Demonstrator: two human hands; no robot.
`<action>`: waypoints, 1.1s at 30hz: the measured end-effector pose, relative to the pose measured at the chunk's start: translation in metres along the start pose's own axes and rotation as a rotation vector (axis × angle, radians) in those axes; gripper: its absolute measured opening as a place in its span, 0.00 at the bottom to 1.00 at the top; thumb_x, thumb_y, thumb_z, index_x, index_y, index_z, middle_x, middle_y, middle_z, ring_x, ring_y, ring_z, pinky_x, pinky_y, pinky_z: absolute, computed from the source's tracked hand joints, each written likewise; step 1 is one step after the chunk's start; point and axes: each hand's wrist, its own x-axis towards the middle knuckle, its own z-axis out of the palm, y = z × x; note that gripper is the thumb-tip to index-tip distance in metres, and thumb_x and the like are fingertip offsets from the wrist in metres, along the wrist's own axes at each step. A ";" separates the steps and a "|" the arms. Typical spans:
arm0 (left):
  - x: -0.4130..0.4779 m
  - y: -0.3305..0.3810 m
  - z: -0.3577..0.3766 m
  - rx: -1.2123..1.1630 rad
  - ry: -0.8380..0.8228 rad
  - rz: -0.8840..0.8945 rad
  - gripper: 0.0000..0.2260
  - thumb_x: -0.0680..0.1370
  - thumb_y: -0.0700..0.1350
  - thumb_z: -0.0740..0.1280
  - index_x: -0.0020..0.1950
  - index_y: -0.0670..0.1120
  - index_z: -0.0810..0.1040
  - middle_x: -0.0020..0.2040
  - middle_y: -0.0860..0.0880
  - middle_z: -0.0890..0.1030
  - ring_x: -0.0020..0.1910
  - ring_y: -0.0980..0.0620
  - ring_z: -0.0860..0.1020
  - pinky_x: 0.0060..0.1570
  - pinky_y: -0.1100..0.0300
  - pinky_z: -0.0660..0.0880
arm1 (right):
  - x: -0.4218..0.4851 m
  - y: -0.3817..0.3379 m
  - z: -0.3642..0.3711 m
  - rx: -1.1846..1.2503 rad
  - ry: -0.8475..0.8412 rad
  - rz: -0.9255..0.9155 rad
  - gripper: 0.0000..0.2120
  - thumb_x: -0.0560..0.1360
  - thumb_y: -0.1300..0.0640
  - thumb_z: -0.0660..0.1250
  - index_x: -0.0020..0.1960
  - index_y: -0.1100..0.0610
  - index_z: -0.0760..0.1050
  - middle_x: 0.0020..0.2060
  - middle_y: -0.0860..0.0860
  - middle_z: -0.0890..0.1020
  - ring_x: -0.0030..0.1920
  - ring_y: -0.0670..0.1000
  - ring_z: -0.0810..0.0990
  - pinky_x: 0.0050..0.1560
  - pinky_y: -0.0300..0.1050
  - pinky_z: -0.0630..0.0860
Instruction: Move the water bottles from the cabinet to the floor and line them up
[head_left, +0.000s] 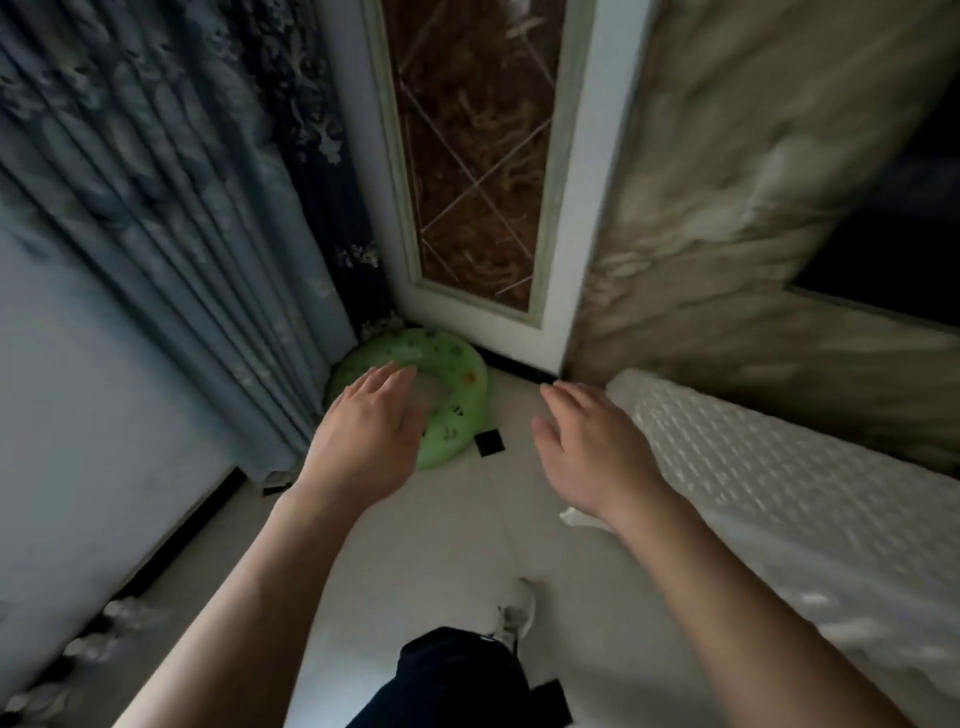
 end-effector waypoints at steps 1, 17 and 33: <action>0.007 0.009 0.006 -0.001 -0.014 0.017 0.20 0.81 0.49 0.56 0.72 0.44 0.69 0.72 0.46 0.71 0.71 0.46 0.67 0.70 0.53 0.62 | -0.001 0.010 -0.003 -0.008 0.007 0.017 0.24 0.81 0.49 0.53 0.75 0.58 0.63 0.73 0.53 0.67 0.73 0.53 0.63 0.72 0.48 0.60; 0.144 0.147 0.113 -0.090 -0.148 0.130 0.27 0.78 0.54 0.51 0.73 0.43 0.69 0.72 0.43 0.70 0.72 0.43 0.67 0.71 0.48 0.64 | 0.041 0.183 -0.055 -0.131 0.026 0.148 0.21 0.81 0.51 0.54 0.70 0.58 0.68 0.67 0.54 0.74 0.66 0.54 0.71 0.67 0.47 0.66; 0.178 0.305 0.163 0.018 -0.182 0.316 0.23 0.79 0.51 0.53 0.71 0.44 0.71 0.69 0.43 0.74 0.70 0.43 0.70 0.69 0.49 0.64 | 0.010 0.332 -0.109 -0.106 0.099 0.272 0.22 0.82 0.49 0.53 0.72 0.57 0.66 0.68 0.53 0.73 0.69 0.53 0.69 0.68 0.47 0.64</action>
